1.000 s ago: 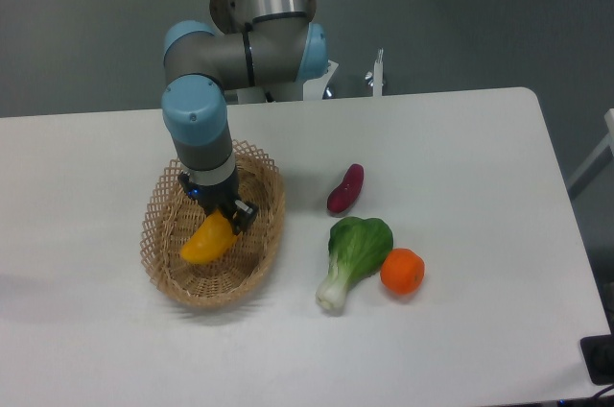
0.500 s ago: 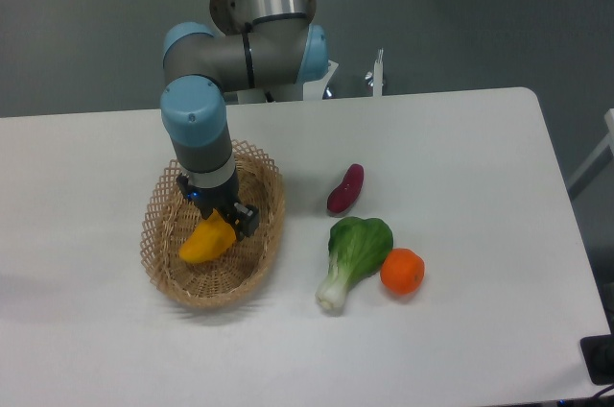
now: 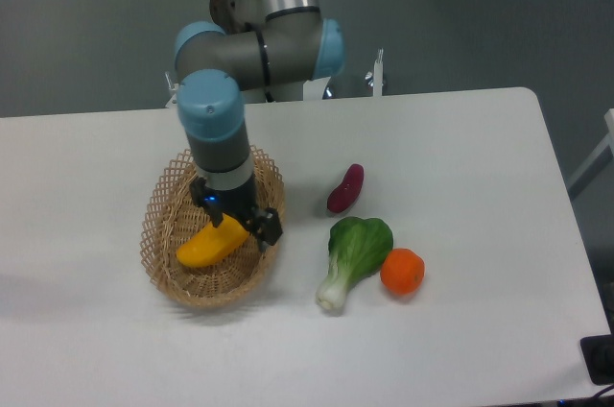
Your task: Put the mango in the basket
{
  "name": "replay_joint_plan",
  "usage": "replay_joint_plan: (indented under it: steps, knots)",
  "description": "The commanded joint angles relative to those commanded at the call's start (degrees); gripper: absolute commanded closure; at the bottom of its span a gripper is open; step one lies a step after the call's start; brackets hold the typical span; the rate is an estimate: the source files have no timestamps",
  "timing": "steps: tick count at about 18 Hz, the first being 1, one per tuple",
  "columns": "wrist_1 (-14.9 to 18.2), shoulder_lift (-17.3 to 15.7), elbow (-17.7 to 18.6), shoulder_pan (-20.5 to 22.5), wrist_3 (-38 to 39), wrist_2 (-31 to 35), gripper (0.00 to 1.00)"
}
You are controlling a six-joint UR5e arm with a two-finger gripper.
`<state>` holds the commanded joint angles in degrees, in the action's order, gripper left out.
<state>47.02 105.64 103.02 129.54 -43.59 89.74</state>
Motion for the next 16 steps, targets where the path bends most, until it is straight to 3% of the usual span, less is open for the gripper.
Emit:
replay_joint_plan:
  steps: [5, 9, 11, 16]
  knots:
    - [0.88, 0.00, -4.49, 5.27, -3.50, -0.18, 0.00]
    - [2.62, -2.19, -4.93, 10.45, -11.66, -0.87, 0.00]
    - [6.92, -4.21, -5.37, 14.05, -17.38, -2.45, 0.00]
    - [21.94, -7.90, -9.67, 21.88, -30.12, -4.83, 0.00]
